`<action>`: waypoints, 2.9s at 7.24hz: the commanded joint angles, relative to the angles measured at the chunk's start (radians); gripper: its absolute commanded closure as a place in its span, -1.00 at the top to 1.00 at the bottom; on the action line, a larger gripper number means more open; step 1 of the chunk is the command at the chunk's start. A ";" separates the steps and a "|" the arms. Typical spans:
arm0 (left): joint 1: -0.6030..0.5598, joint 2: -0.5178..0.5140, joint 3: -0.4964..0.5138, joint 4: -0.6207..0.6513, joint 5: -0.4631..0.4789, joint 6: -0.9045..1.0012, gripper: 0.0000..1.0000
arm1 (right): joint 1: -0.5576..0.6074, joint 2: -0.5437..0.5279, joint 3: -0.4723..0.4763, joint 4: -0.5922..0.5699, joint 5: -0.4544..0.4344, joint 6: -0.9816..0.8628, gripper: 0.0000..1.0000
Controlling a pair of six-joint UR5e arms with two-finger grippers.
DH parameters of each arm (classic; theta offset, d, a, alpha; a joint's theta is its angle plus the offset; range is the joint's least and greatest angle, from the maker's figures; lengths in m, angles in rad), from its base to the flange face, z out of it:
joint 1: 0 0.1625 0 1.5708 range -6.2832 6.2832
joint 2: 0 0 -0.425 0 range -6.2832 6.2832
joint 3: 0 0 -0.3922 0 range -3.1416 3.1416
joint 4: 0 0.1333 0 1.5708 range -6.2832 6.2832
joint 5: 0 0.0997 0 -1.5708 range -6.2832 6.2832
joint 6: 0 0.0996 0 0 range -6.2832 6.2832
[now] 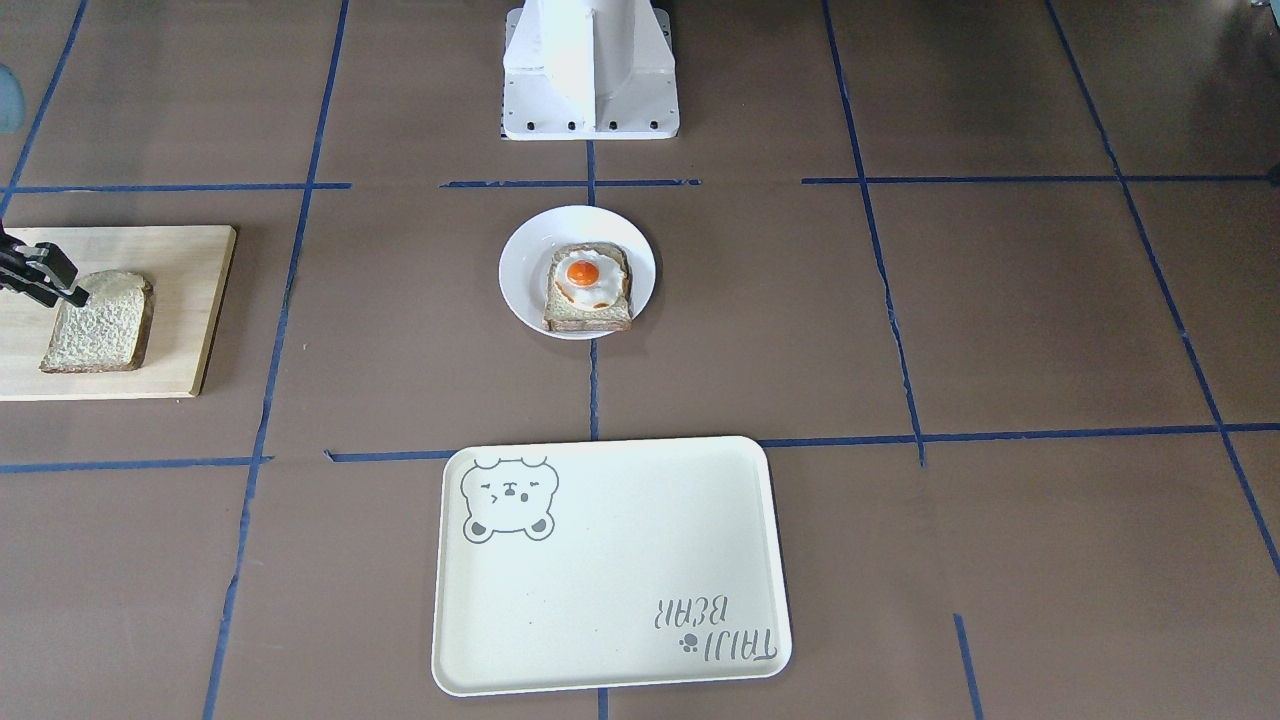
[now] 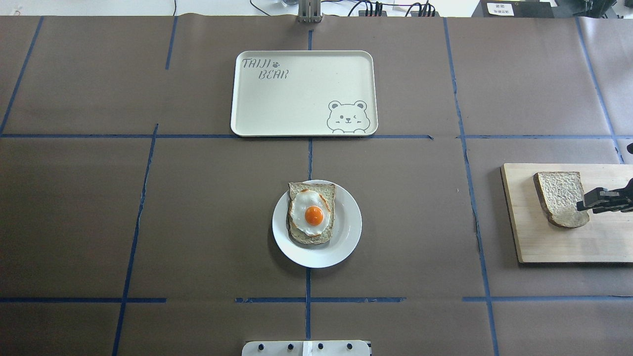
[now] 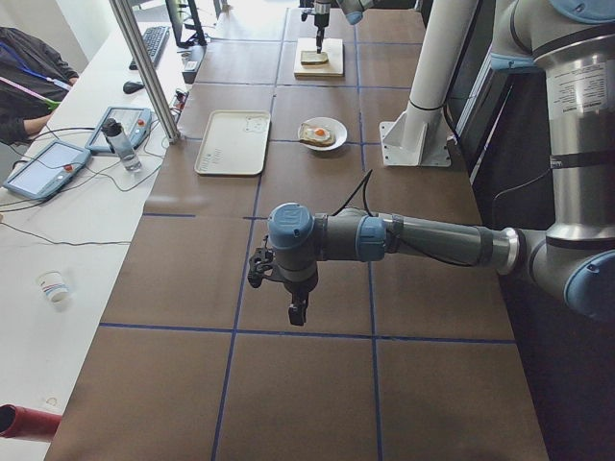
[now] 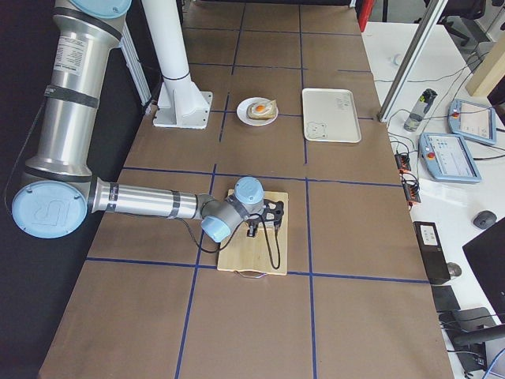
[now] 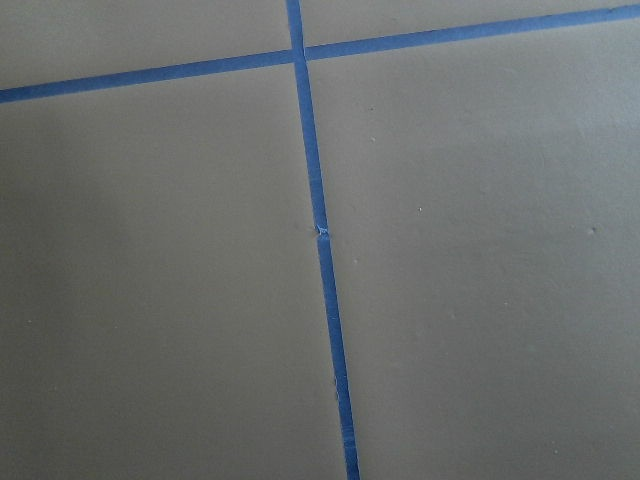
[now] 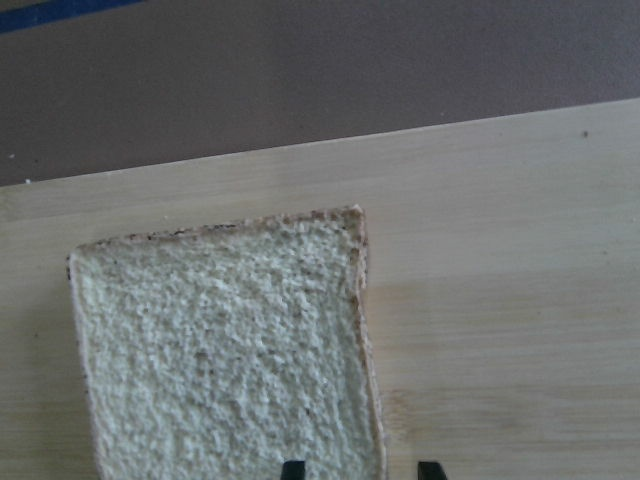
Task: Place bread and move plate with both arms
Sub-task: 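Lift the bread slice off the bamboo board with the right gripper, then carry the bread slice to the plate and lower it onto the egg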
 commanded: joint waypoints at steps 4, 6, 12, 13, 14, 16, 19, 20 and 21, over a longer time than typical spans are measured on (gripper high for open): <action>0.000 0.000 0.000 0.001 0.002 0.000 1.00 | -0.024 0.000 0.000 0.000 -0.004 0.000 -0.13; 0.000 0.000 0.002 0.001 0.003 0.000 1.00 | -0.024 0.000 0.000 0.000 -0.003 -0.001 -0.97; 0.000 -0.001 0.000 -0.001 0.002 0.000 1.00 | 0.014 -0.003 0.050 -0.006 0.104 -0.001 -1.00; 0.000 -0.001 0.000 -0.001 0.002 0.000 1.00 | 0.054 -0.001 0.064 -0.008 0.155 -0.001 -1.00; 0.000 -0.001 0.000 -0.001 0.002 0.000 1.00 | 0.065 -0.003 0.087 -0.012 0.167 0.000 -1.00; 0.000 -0.001 0.000 -0.001 0.002 0.000 1.00 | 0.088 0.014 0.118 -0.014 0.231 0.046 -1.00; 0.000 -0.007 0.000 -0.001 0.002 0.000 1.00 | 0.100 0.087 0.194 -0.015 0.275 0.132 -1.00; 0.000 -0.007 0.000 -0.001 0.002 0.000 1.00 | 0.100 0.153 0.220 -0.031 0.293 0.223 -1.00; 0.000 -0.007 0.000 -0.001 0.002 0.000 1.00 | 0.091 0.255 0.230 -0.029 0.293 0.383 -1.00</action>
